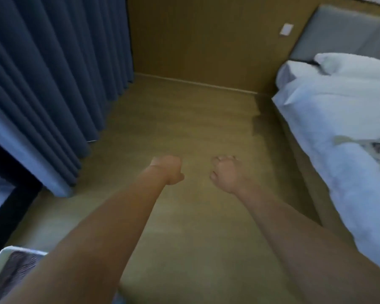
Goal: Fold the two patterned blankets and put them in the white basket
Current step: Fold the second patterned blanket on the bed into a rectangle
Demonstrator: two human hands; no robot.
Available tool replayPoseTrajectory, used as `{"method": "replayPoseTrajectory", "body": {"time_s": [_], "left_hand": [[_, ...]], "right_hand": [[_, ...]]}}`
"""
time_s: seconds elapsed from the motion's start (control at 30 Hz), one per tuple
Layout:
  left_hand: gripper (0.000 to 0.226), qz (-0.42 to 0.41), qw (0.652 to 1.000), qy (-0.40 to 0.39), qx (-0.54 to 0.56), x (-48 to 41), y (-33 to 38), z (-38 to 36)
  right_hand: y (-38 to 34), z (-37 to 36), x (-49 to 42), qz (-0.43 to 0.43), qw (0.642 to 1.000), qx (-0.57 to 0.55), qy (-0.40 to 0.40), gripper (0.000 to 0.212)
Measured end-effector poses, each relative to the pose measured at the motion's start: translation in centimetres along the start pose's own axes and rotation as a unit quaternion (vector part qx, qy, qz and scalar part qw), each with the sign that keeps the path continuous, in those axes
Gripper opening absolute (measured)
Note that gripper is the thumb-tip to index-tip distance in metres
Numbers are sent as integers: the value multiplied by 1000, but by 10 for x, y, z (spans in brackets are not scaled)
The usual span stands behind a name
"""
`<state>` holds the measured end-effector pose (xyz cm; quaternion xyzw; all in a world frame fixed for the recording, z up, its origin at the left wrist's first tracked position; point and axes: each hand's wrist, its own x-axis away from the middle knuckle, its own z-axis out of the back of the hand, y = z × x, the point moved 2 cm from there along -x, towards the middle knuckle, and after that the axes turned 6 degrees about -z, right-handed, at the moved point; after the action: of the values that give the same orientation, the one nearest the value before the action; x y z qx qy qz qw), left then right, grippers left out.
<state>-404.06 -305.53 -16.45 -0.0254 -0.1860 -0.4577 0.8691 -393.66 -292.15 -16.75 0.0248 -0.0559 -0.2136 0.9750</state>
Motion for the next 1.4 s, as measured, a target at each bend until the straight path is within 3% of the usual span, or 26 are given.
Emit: {"method": "replayPoseTrajectory", "body": {"time_s": [0.17, 0.37, 0.6, 0.8, 1.1, 1.4], "left_hand": [[56, -110, 993, 5, -33, -56, 161, 35], [60, -221, 972, -13, -83, -124, 325, 50], [61, -327, 934, -7, -140, -213, 496, 69], [60, -374, 920, -40, -112, -303, 620, 89], [59, -392, 902, -79, -161, -422, 747, 76], [60, -350, 919, -109, -143, -548, 836, 85]], "right_hand": [[170, 19, 83, -134, 991, 20, 2, 42], [315, 16, 163, -271, 963, -8, -6, 36], [471, 7, 187, -364, 931, -16, -23, 24], [598, -10, 183, -432, 900, -31, -52, 27], [746, -59, 158, -455, 883, -84, -74, 26], [898, -89, 86, -430, 892, -119, -73, 22]]}}
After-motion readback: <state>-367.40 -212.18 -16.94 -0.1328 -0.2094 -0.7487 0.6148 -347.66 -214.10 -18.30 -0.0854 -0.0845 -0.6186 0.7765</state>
